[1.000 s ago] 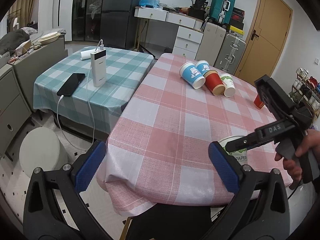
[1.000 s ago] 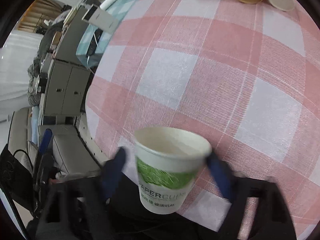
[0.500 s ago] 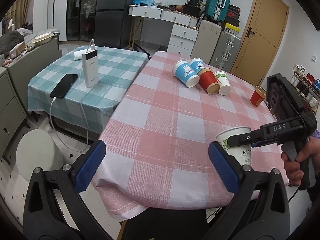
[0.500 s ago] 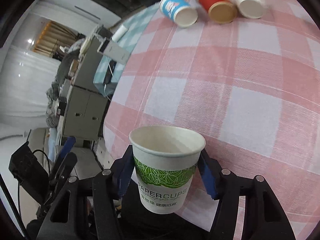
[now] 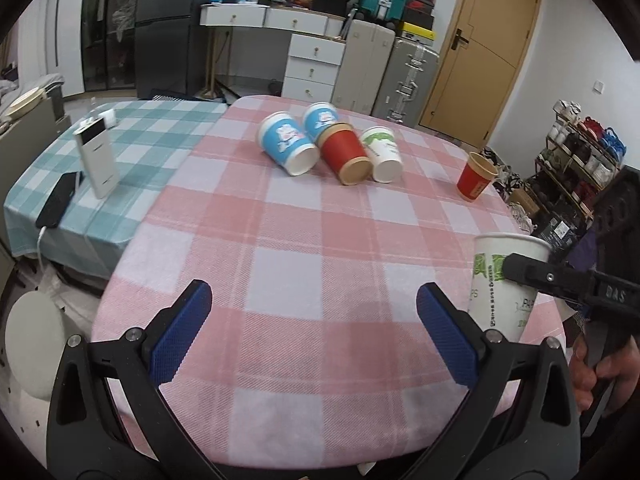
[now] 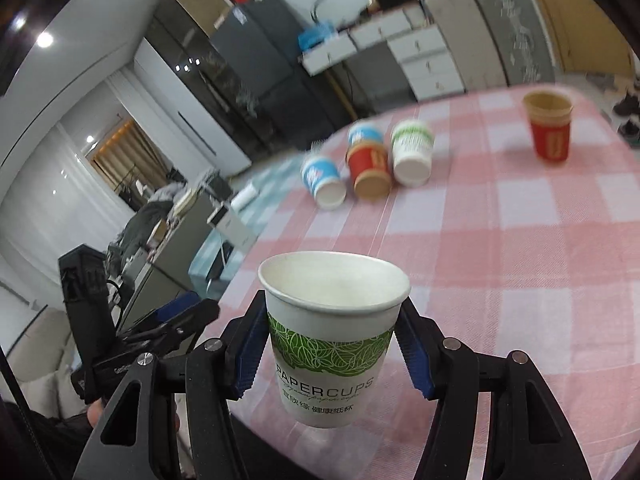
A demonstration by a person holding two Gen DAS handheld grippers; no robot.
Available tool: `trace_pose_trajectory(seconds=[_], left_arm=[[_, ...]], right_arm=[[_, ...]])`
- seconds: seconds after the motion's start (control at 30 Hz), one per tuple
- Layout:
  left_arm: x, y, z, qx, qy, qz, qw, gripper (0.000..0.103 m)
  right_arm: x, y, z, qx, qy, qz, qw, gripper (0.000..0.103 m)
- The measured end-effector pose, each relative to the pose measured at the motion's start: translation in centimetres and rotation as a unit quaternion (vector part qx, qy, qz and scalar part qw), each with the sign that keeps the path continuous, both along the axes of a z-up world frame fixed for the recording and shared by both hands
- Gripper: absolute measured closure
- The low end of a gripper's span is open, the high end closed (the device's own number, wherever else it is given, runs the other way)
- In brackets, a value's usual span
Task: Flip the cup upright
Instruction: 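Lift the white cup mouth-up with the right tool and carry it, then set the white cup mouth-up on the cloth, open the right tool, withdraw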
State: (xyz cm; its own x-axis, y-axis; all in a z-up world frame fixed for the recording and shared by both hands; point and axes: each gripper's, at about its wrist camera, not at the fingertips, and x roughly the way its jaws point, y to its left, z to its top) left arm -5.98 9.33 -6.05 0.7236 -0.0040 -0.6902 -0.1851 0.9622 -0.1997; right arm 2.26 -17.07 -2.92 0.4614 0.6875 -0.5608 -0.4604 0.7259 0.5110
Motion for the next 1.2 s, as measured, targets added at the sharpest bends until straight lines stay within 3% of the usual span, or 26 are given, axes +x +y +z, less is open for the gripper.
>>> trace_pose_trajectory(seconds=[0.1, 0.2, 0.3, 0.43, 0.57, 0.73, 0.9, 1.2], left_arm=[[2.1, -1.7, 0.1, 0.000, -0.003, -0.017, 0.9999, 0.001], [3.6, -2.9, 0.1, -0.001, -0.001, -0.029, 0.9996, 0.001], [4.9, -4.2, 0.2, 0.009, -0.005, -0.037, 0.9993, 0.001], [6.3, -5.2, 0.1, 0.021, -0.004, -0.043, 0.9989, 0.001], [7.1, -5.0, -0.3, 0.016, 0.005, -0.032, 0.9994, 0.001], [7.0, -4.1, -0.6, 0.015, 0.009, -0.015, 0.9997, 0.001], [7.1, -3.1, -1.1, 0.015, 0.018, 0.000, 0.9997, 0.001], [7.3, -2.4, -1.4, 0.005, 0.019, 0.001, 0.9998, 0.001]], right_arm=[[-1.1, -1.4, 1.0, 0.005, -0.056, -0.012, 0.998, 0.042], [-2.0, -1.5, 1.4, -0.019, -0.118, -0.018, 0.993, 0.042], [-2.0, -1.3, 0.9, -0.036, -0.141, -0.020, 0.989, 0.042], [0.3, -0.4, -1.1, -0.065, -0.114, -0.022, 0.991, 0.042], [3.5, 0.9, -3.0, -0.058, -0.069, 0.006, 0.996, 0.042], [5.9, 3.2, -4.8, -0.074, -0.051, 0.028, 0.996, 0.042], [5.5, 4.7, -6.3, -0.115, -0.054, 0.043, 0.991, 0.042], [2.5, 4.1, -6.3, -0.148, -0.070, 0.054, 0.985, 0.042]])
